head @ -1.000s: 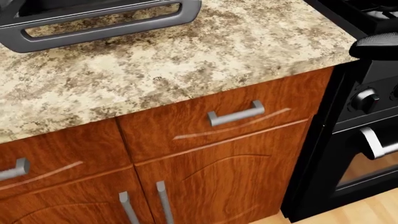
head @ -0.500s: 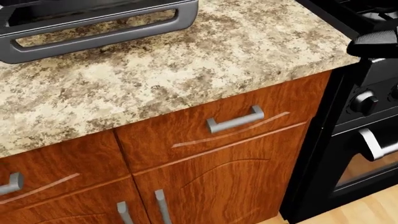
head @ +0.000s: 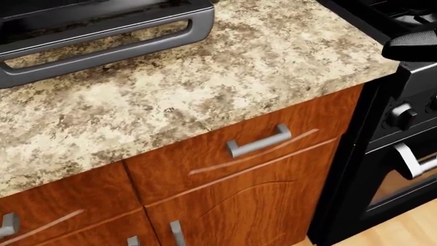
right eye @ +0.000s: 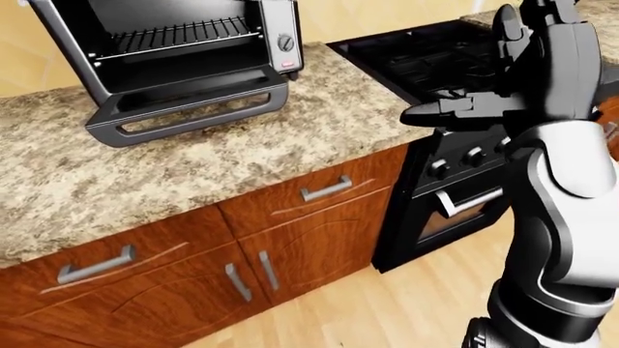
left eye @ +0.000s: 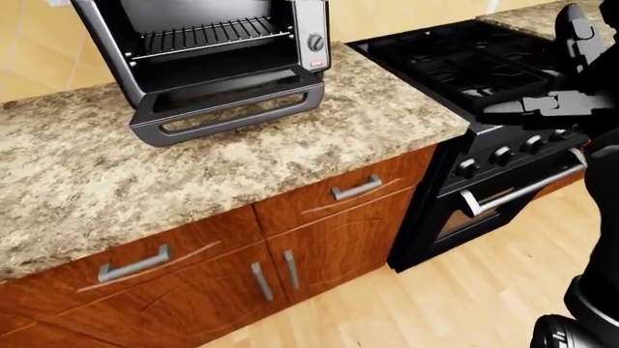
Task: Close the toaster oven door.
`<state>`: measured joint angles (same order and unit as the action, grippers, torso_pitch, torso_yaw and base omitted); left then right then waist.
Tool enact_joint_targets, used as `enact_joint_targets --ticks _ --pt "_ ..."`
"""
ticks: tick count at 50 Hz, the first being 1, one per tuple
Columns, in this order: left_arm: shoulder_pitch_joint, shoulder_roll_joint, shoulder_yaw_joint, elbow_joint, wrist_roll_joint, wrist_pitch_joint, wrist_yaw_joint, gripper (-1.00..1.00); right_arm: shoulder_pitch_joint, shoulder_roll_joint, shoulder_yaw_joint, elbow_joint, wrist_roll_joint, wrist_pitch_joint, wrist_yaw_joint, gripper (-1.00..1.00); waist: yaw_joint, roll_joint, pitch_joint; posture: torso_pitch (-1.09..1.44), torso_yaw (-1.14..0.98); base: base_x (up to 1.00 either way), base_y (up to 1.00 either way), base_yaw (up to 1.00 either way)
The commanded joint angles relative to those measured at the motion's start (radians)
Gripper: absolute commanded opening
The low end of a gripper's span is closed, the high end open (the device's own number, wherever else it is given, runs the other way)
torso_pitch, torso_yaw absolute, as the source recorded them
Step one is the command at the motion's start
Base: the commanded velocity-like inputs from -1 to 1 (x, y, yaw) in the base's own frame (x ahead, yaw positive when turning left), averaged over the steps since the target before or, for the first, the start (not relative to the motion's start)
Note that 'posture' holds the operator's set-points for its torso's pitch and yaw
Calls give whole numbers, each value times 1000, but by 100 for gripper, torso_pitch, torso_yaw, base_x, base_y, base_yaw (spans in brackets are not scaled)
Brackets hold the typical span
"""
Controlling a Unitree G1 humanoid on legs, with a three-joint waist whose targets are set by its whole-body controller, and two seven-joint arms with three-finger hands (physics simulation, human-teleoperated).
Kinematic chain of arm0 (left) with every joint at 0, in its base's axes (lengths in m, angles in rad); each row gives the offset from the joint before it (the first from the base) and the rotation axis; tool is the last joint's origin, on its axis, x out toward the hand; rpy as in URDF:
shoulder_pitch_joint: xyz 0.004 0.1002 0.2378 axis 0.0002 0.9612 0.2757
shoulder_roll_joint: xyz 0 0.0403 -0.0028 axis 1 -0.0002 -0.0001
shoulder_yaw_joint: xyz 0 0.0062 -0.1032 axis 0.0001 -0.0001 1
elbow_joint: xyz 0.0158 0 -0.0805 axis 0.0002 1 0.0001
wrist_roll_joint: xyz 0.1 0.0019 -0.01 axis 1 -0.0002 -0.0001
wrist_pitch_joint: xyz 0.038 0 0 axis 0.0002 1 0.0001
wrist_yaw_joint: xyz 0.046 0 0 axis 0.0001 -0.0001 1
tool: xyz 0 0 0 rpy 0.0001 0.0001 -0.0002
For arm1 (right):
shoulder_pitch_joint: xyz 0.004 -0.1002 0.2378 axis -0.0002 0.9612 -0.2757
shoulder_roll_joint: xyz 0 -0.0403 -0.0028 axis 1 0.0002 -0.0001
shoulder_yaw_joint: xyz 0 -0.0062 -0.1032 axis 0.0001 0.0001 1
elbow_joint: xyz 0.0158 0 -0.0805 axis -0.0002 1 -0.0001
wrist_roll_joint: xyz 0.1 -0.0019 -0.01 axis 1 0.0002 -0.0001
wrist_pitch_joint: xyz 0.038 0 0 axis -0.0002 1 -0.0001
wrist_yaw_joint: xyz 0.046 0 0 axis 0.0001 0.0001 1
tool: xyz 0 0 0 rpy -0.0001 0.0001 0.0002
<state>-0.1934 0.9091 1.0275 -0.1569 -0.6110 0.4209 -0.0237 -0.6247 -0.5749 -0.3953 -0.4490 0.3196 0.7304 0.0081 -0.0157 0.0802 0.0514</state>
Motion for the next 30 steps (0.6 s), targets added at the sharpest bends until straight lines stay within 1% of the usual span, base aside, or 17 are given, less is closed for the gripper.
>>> enact_joint_targets --ticks 1,2,5,7,11,13,14,15,16,18,22,25,26,27,28,29,30 --pt "-9 22 14 -10 1 -18 2 100 -22 -9 -3 -22 2 -22 1 100 1 26 -25 0 0 8 16 0" --pt "-8 22 14 -11 1 -18 2 100 -22 -9 -4 -22 3 -22 1 100 3 13 -24 0 0 9 16 0" --pt "-8 21 14 -11 2 -19 2 100 -20 -8 -3 -23 2 -23 1 100 9 1 -9 0 0 8 16 0" --pt "-7 20 14 -12 2 -19 2 100 -21 -9 -4 -21 1 -23 2 100 9 -21 -14 0 0 9 16 0" --pt "-8 20 13 -14 2 -18 2 100 -23 -9 -3 -21 2 -21 2 100 13 -69 -7 0 0 8 16 0" --pt "-8 19 13 -14 3 -18 2 100 -24 -9 -4 -21 3 -19 1 100 17 -112 -15 0 0 8 18 0" --pt "-8 19 13 -15 3 -18 2 100 -24 -10 -4 -21 3 -19 1 100 22 -116 -23 0 0 8 19 0" --pt "-8 19 13 -14 4 -18 3 100 -24 -10 -4 -21 4 -18 0 100 10 -93 -15 0 0 8 19 0" --pt "-9 19 13 -13 3 -17 3 100 -24 -10 -4 -22 5 -16 1 100 11 -104 -15 0 0 8 20 0" --pt "-9 20 13 -13 3 -17 3 100 -27 -10 -4 -22 5 -14 0 100 8 -105 -23 0 0 8 20 0" --pt "-9 20 13 -14 2 -18 3 100 -30 -12 -5 -23 8 -11 -2 100 8 -74 -12 0 0 8 20 0" --pt "-10 20 11 -15 2 -17 4 100 -33 -14 -4 -20 9 -11 -2 100 1 -22 -10 0 0 8 20 0" --pt "-10 20 10 -15 3 -18 4 100 -34 -15 -4 -20 10 -10 -2 100 -1 15 -23 0 0 8 20 0" --pt "-10 20 10 -14 2 -17 4 100 -34 -15 -4 -20 10 -10 -3 100 -7 26 -35 0 0 8 20 0" --pt "-11 21 11 -14 2 -17 4 100 -34 -15 -4 -20 11 -10 -3 100 7 9 -17 0 0 8 20 0" --pt "-11 22 11 -15 1 -16 5 100 -34 -15 -4 -20 11 -10 -3 100 3 14 -8 0 0 8 19 0" --pt "-10 19 8 -16 2 -18 5 100 -34 -16 -4 -20 11 -10 -3 100 7 5 -8 0 0 7 20 0"
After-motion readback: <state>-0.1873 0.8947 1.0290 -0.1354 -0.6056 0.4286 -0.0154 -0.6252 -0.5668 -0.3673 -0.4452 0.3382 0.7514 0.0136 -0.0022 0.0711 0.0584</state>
